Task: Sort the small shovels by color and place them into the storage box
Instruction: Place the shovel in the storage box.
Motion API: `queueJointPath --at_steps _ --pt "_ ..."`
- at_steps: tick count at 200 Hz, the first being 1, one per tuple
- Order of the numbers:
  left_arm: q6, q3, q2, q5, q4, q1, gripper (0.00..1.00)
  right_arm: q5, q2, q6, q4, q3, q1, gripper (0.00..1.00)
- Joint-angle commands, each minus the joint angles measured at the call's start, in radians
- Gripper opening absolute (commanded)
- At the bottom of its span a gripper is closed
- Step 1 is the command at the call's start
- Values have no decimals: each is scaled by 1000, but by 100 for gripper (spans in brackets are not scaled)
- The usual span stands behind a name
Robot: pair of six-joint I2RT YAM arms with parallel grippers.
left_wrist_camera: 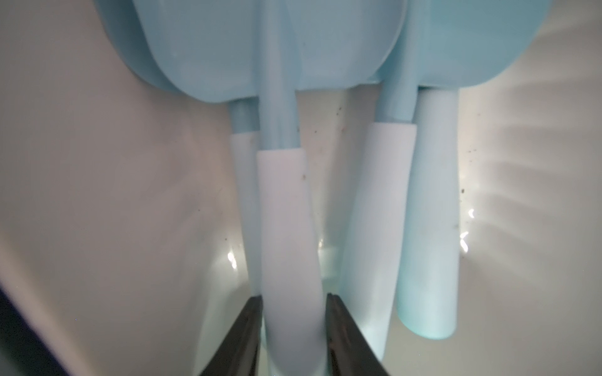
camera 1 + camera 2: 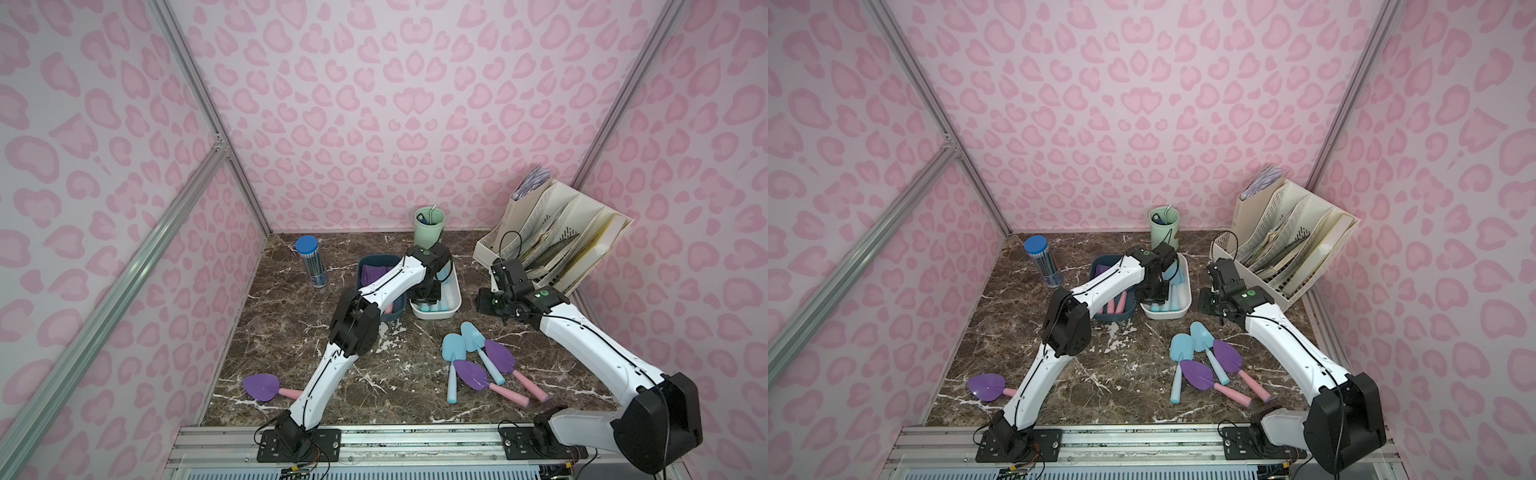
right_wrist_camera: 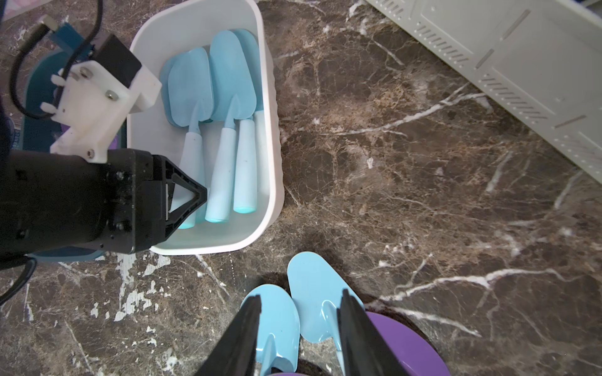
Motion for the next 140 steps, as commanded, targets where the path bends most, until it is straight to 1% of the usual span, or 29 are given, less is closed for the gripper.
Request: queueJointPath --at_steps 1,83,140 --pt "8 4 0 6 -9 0 39 5 -4 -9 4 4 -2 45" --pt "20 3 -73 -1 -14 -2 49 16 -22 -6 -20 25 -2 45" --pt "37 1 -188 -15 -26 -24 50 13 -45 -4 -49 46 -2 45"
